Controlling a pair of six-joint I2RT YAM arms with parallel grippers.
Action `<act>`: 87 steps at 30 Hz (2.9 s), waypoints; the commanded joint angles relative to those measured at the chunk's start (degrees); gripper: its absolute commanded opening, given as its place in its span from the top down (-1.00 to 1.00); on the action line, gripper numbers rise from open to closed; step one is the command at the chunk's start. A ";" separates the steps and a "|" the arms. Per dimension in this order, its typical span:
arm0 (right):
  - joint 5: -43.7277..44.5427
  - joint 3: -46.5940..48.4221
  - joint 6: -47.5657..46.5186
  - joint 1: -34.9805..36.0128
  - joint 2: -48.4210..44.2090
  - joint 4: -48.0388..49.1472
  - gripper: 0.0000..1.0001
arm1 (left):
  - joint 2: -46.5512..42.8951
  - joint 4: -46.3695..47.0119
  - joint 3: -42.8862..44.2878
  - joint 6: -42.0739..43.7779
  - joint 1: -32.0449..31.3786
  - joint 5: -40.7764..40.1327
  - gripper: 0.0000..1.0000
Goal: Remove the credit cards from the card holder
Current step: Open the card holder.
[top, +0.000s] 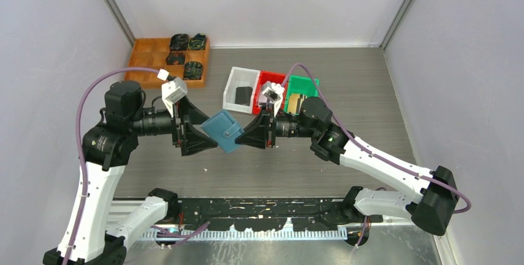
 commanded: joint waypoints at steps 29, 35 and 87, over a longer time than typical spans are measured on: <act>-3.96 7.94 -0.73 -0.31 3.77 -0.57 0.29 | 3.14 -5.69 4.26 0.91 0.61 10.21 1.00; -6.72 8.76 -1.38 -0.34 4.20 -2.80 0.73 | 3.26 -8.23 5.11 3.61 0.60 9.31 0.96; 68.92 20.27 -25.14 25.10 13.28 -14.14 -0.07 | -0.96 3.60 -7.77 -13.09 0.69 -19.90 1.00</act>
